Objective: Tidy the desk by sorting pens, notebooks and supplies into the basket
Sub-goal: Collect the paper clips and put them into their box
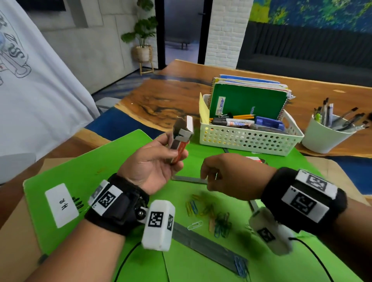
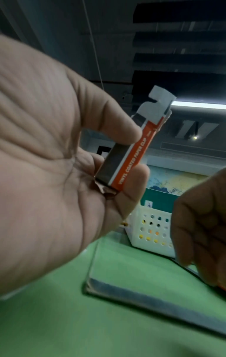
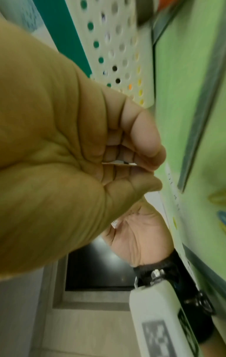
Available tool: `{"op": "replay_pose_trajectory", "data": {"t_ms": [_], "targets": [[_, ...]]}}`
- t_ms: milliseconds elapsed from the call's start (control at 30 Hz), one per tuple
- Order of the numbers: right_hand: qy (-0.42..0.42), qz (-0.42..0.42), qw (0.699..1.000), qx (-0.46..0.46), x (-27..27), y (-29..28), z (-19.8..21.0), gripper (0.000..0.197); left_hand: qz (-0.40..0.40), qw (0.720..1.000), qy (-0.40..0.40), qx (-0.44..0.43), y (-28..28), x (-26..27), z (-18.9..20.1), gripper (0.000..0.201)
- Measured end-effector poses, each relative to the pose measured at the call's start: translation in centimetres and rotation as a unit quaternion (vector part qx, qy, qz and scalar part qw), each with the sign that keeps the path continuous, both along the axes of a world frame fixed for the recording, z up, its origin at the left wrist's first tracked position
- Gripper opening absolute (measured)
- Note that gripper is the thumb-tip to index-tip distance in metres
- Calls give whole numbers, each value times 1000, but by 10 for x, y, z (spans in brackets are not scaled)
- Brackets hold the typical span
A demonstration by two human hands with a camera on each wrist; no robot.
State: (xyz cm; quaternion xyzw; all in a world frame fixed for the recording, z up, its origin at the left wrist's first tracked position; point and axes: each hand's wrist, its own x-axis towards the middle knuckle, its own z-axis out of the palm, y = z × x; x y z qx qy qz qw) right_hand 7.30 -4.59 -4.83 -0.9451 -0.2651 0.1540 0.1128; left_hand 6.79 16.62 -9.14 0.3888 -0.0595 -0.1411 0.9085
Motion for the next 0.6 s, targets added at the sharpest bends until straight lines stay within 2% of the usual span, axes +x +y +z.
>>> {"op": "replay_pose_trajectory", "data": {"t_ms": [67, 167, 300, 400, 467, 533, 567, 600], "targets": [[-16, 11, 1000, 4, 18, 22, 4, 20, 37, 999, 1, -14, 12, 3, 4, 57], [-59, 48, 997, -3, 43, 64, 5, 26, 83, 996, -23, -34, 36, 4, 14, 79], [-111, 127, 984, -64, 58, 130, 0, 41, 118, 990, -71, -43, 66, -1, 27, 72], [-147, 177, 967, -112, 56, 166, -8, 30, 137, 986, -84, -53, 80, -5, 34, 79], [-127, 219, 954, -161, 53, 190, -19, 16, 143, 984, -88, -59, 86, -6, 34, 84], [-83, 235, 945, -210, 55, 209, -37, 15, 140, 984, -83, -77, 89, -5, 33, 83], [-79, 214, 955, -192, 57, 214, -42, 18, 133, 983, -84, -91, 90, -5, 32, 80], [-109, 239, 948, -182, 63, 219, -49, 26, 125, 983, -84, -102, 89, -5, 32, 75]]}}
